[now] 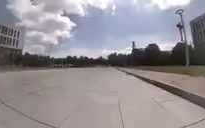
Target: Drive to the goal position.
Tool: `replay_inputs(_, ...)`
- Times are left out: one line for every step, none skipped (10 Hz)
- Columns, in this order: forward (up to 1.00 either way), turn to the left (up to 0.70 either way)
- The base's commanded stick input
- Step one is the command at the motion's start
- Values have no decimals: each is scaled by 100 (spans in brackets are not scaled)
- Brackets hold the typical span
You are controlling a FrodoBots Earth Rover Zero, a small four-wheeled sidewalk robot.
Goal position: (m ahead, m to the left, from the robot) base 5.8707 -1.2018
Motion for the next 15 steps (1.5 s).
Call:
replay_inputs(70, 0)
replay_inputs(70, 0)
replay_inputs(70, 0)
replay_inputs(70, 0)
replay_inputs(70, 0)
replay_inputs(70, 0)
replay_inputs(70, 0)
replay_inputs(70, 0)
replay_inputs(70, 0)
replay_inputs(70, 0)
replay_inputs(70, 0)
replay_inputs(70, 0)
replay_inputs(70, 0)
replay_inputs(70, 0)
replay_inputs(70, 0)
